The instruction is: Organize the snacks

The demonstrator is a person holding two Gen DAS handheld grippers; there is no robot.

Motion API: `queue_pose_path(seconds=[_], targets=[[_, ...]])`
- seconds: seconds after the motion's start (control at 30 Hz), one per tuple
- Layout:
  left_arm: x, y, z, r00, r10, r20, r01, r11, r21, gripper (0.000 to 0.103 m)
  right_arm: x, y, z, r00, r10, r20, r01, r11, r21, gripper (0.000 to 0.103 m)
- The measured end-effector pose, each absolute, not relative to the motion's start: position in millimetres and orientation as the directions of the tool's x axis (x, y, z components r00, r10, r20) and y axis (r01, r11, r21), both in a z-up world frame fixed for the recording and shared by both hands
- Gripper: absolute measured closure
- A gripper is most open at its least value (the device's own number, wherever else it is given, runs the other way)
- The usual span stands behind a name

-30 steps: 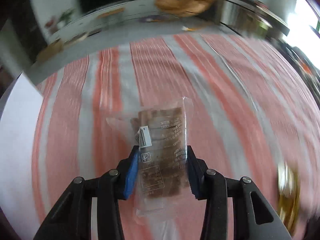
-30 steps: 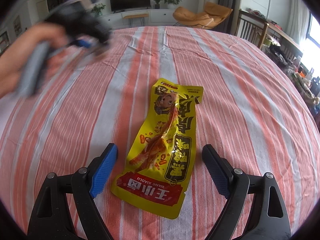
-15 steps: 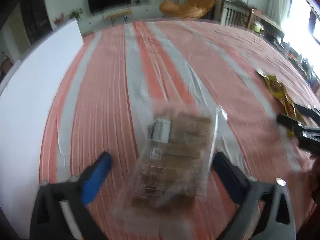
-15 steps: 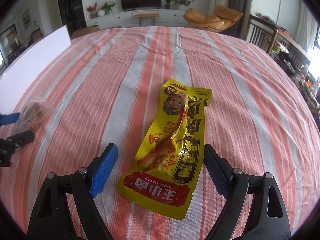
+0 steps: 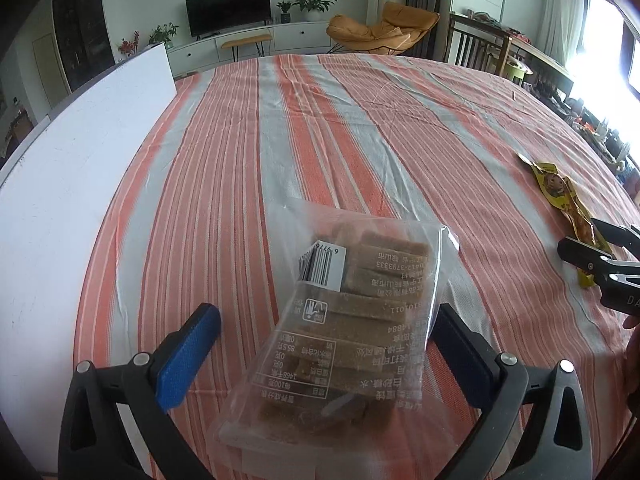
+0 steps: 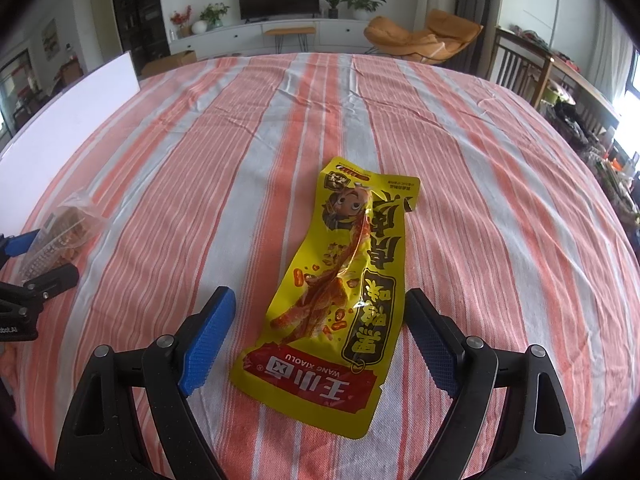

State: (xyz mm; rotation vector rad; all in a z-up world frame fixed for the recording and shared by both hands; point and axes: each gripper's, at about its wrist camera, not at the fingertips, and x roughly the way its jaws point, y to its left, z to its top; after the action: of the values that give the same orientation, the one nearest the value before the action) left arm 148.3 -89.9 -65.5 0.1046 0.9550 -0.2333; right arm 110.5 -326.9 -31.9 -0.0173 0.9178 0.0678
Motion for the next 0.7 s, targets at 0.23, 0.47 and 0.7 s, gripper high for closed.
queue_pose_path(seconds=[0.23, 0.47, 0.7], targets=[[148.9, -89.6, -65.2, 0.554, -0.151, -0.818, 0.243, 0.97, -0.015, 0.0, 110.7, -326.7, -32.0, 0.605, 0.051, -0.794, -0.066, 0.998, 0.014, 0.015], [149.1, -89.3, -64.7, 0.554, -0.152, -0.818, 0.243, 0.97, -0.015, 0.0, 110.8, -326.7, -32.0, 0.605, 0.051, -0.795, -0.066, 0.998, 0.015, 0.015], [148.3, -89.6, -65.5, 0.554, -0.152, -0.818, 0.243, 0.97, -0.015, 0.0, 110.5, -327.6, -31.7, 0.605, 0.051, -0.795, -0.065, 0.998, 0.014, 0.015]])
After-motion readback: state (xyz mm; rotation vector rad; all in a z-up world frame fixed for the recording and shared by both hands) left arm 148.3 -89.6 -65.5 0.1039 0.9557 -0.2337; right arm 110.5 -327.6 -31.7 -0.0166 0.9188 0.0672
